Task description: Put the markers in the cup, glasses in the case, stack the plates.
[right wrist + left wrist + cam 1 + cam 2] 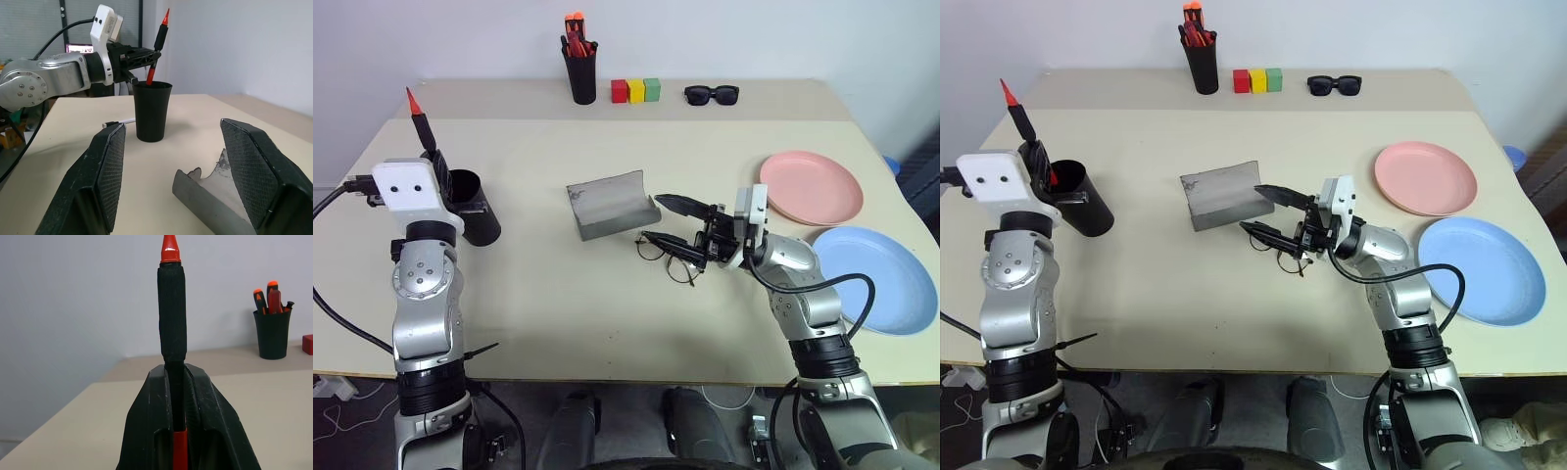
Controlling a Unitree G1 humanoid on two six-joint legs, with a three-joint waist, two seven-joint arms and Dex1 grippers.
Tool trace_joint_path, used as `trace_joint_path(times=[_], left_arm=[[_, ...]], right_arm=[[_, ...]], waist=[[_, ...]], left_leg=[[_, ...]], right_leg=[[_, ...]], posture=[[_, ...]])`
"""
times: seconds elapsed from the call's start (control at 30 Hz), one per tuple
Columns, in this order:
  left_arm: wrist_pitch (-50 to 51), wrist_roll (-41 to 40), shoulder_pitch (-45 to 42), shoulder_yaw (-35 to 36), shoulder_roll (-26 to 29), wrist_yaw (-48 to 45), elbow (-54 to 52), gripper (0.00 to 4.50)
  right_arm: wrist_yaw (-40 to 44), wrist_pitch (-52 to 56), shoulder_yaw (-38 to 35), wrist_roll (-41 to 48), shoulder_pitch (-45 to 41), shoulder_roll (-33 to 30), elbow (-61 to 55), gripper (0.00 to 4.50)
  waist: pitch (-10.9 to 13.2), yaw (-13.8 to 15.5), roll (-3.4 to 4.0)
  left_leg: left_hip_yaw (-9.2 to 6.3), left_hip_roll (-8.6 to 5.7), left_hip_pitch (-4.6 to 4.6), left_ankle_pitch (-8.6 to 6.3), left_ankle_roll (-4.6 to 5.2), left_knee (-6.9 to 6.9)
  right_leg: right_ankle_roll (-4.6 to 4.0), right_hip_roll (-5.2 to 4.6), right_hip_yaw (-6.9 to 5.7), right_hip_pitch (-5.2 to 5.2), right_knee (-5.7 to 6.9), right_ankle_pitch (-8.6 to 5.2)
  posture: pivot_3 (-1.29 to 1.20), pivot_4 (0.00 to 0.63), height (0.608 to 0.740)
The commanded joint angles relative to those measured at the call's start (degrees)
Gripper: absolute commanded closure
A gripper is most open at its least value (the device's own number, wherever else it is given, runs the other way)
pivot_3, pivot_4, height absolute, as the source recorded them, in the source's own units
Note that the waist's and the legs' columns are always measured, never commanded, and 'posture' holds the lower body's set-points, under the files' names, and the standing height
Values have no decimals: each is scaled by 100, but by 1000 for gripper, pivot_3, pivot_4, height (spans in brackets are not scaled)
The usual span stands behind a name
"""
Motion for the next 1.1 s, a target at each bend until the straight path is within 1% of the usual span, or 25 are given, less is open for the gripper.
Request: trace_joint_path(times=[0.03, 0.6, 0.63, 0.67, 0.87, 0.9, 1.1], left_arm=[[-119, 38, -15, 27, 90, -25, -171, 4470], [-112, 20, 10, 94, 103, -10, -177, 4470], [-103, 15, 9, 95, 100, -7, -178, 3627], [-98, 15, 3, 88, 94, -4, -176, 3366], [-152, 11, -39, 55, 74, 0, -156, 254], [-156, 12, -50, 48, 72, 2, -155, 38], [-201, -36, -159, 5, 71, -46, -244, 38]], right_arm=[[-35, -70, -73, 31, 39, 7, -234, 1358], [7, -59, 7, 25, -96, 84, -140, 1358], [11, -64, 6, 23, -102, 87, -133, 1358], [16, -68, 5, 21, -108, 88, -124, 1358], [18, -73, 5, 9, -117, 98, -126, 1358], [12, -68, 6, 9, -117, 100, -134, 1358], [-45, 10, 8, 25, -124, 81, -230, 1358]], waist=[[0, 1, 0], [0, 0, 0], [0, -1, 0], [0, -2, 0], [0, -1, 0], [0, 0, 0], [0, 1, 0]], left_leg=[[0, 0, 0, 0, 0, 0], [0, 0, 0, 0, 0, 0], [0, 0, 0, 0, 0, 0], [0, 0, 0, 0, 0, 0], [0, 0, 0, 0, 0, 0], [0, 0, 0, 0, 0, 0], [0, 0, 0, 0, 0, 0]], right_leg=[[0, 0, 0, 0, 0, 0], [0, 0, 0, 0, 0, 0], [0, 0, 0, 0, 0, 0], [0, 0, 0, 0, 0, 0], [0, 0, 0, 0, 0, 0], [0, 0, 0, 0, 0, 0], [0, 0, 0, 0, 0, 0]], posture=[[0, 150, 740], [0, 150, 740], [0, 150, 740], [0, 150, 740], [0, 150, 740], [0, 150, 740], [0, 150, 740]])
